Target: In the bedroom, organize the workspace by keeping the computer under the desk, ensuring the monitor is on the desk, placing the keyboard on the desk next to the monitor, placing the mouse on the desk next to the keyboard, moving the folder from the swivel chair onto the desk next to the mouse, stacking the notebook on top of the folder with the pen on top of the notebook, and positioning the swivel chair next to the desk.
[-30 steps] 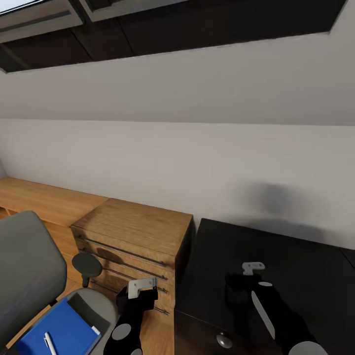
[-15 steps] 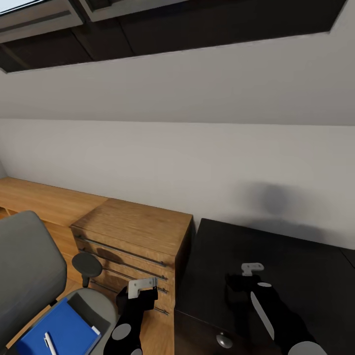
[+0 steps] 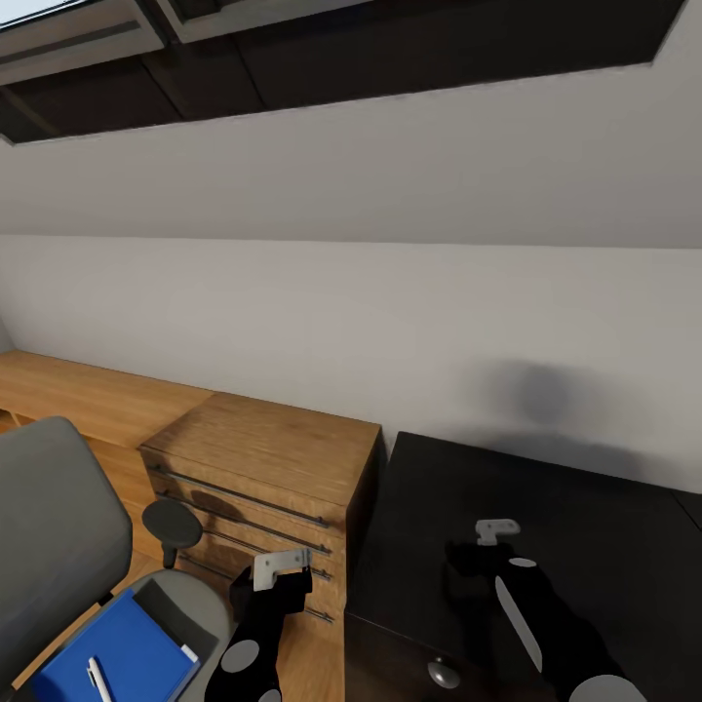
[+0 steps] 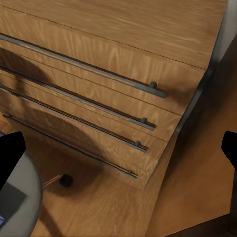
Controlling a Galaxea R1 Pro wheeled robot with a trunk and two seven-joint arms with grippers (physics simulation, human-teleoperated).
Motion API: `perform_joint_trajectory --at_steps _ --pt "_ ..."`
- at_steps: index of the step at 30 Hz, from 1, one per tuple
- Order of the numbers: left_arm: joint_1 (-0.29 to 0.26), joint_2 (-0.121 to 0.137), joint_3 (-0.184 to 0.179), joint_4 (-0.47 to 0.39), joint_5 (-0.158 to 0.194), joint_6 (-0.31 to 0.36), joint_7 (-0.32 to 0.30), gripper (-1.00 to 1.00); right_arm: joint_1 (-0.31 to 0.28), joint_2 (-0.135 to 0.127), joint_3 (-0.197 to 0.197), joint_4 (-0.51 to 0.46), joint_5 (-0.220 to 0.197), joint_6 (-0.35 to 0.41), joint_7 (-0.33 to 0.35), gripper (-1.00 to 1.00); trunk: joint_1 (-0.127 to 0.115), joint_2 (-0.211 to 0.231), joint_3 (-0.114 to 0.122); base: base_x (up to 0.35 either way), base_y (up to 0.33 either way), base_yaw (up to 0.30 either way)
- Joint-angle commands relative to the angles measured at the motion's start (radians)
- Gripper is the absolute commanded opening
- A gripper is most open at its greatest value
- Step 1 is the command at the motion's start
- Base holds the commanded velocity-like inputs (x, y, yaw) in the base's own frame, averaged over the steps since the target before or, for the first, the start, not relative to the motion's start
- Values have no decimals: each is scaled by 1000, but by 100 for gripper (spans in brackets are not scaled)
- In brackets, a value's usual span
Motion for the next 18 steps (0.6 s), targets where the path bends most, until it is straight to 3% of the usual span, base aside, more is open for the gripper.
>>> perform_joint_trajectory --at_steps 1,6,18 --pt "-1 1 -3 -1 5 4 8 100 -1 -1 3 -2 -7 5 7 100 0 -1 -1 0 0 0" --pt "-1 0 -4 -1 5 4 8 100 -1 -1 2 -3 -3 4 59 100 0 -1 -1 0 0 0" --pt "-1 -6 -7 -8 5 4 8 100 -1 -1 1 -3 -1 0 75 100 0 -1 -1 0 0 0"
